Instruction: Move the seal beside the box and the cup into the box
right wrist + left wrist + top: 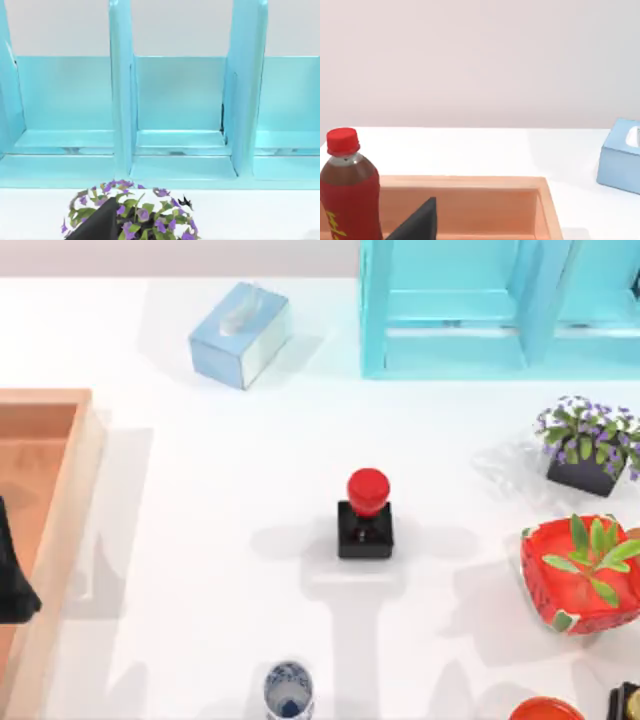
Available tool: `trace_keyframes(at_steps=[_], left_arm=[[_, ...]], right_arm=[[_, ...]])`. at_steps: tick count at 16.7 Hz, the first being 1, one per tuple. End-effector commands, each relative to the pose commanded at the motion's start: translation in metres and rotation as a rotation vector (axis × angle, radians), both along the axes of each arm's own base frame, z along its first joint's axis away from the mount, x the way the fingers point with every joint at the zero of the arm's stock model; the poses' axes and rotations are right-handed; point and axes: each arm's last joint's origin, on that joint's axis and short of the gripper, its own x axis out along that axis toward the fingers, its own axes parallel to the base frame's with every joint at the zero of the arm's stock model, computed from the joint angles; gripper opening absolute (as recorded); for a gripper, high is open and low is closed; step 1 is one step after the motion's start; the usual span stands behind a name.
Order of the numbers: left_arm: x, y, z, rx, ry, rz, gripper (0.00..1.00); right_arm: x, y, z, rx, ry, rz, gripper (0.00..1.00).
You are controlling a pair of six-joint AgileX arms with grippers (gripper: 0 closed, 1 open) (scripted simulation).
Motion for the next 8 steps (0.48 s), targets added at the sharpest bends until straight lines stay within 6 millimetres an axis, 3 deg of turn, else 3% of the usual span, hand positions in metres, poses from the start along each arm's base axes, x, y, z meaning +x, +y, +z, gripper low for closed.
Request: trace_keyframes(at_steps=[4,8], left_arm=[[0.000,-0.001,0.006,-0.009,0.018,-0.009,1.00],[0.004,-0.007,0.040,-0.057,0.130,-0.058,1.00]], right_arm=[[0.000,0.000,0.000,0.000,0.000,0.000,1.00],[0.000,0.000,0.000,0.000,0.000,0.000,1.00]])
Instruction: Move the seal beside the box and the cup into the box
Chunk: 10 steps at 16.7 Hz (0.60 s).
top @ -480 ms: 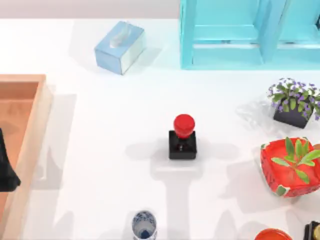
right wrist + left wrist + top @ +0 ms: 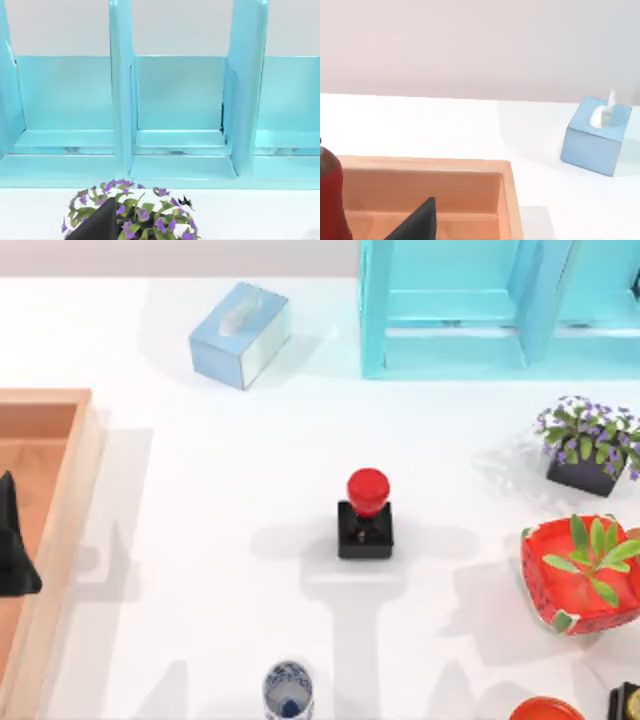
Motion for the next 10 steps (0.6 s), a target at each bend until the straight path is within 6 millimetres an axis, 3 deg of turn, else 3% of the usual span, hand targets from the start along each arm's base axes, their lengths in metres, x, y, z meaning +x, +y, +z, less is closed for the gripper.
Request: trace_keyframes(at_steps=[5,10], left_arm=[[0.030,-0.018,0.068,-0.082,0.261,-0.090,1.00],[0.100,-0.063,0.126,-0.130,0.604,-0.157,1.00]], right_arm=[[0.000,0.000,0.000,0.000,0.000,0.000,1.00],[0.000,0.000,0.000,0.000,0.000,0.000,1.00]])
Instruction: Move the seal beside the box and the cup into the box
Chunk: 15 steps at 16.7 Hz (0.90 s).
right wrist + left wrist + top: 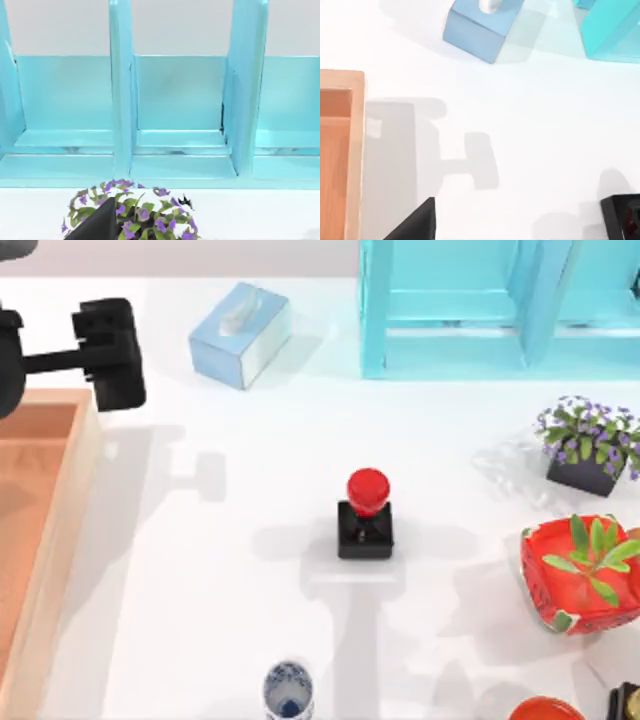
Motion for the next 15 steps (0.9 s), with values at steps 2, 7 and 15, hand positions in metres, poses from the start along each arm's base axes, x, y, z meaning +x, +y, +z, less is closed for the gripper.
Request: trace_keyframes(at_steps=[2,7,15], left_arm=[[0.034,-0.029,0.011,0.006,0.142,-0.021,1.00],[0.105,-0.118,-0.003,0.080,0.468,-0.041,1.00],[0.139,-0.231,-0.082,0.261,0.785,-0.017,1.00]], right_arm=[[0.000,0.000,0.000,0.000,0.000,0.000,1.00],[0.000,0.000,0.000,0.000,0.000,0.000,1.00],[0.000,0.000,0.000,0.000,0.000,0.000,1.00]])
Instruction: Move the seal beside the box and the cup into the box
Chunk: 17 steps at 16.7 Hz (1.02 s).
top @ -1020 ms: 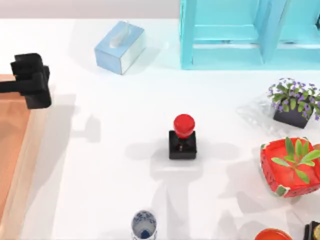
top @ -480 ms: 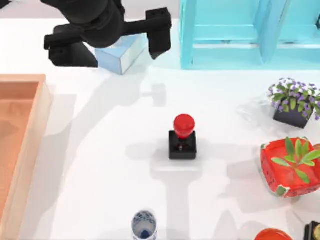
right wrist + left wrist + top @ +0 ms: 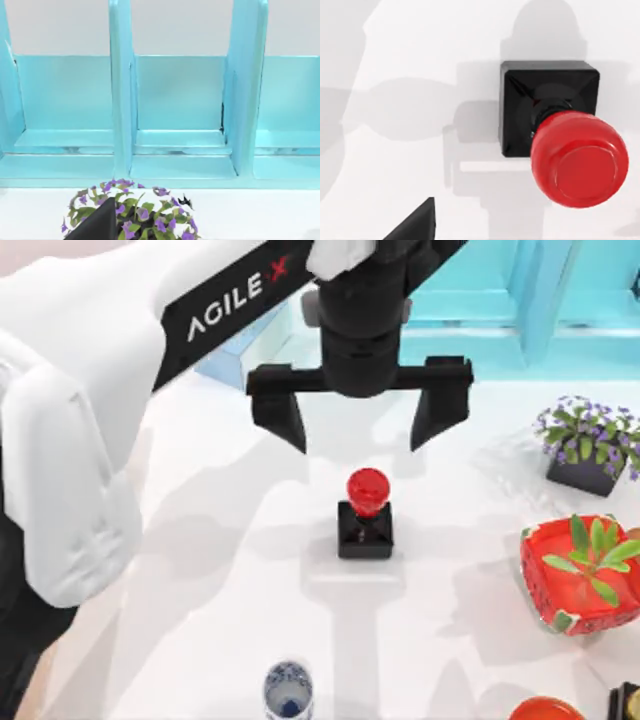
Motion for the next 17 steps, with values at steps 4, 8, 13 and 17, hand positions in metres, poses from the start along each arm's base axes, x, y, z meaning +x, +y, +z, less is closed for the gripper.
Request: trace_keyframes(at_steps=[4,8,13,17], left_arm=[[-0.001,-0.015,-0.015,0.033,0.037,-0.001,1.00],[0.001,-0.013,-0.015,0.033,0.037,0.003,1.00],[0.002,-0.015,-0.040,0.033,0.036,-0.001,1.00],[0.001,-0.015,-0.080,0.035,0.040,-0.001,1.00]], right_arm=[[0.000,0.000,0.000,0.000,0.000,0.000,1.00],[0.000,0.000,0.000,0.000,0.000,0.000,1.00],[0.000,0.000,0.000,0.000,0.000,0.000,1.00],[0.000,0.000,0.000,0.000,0.000,0.000,1.00]])
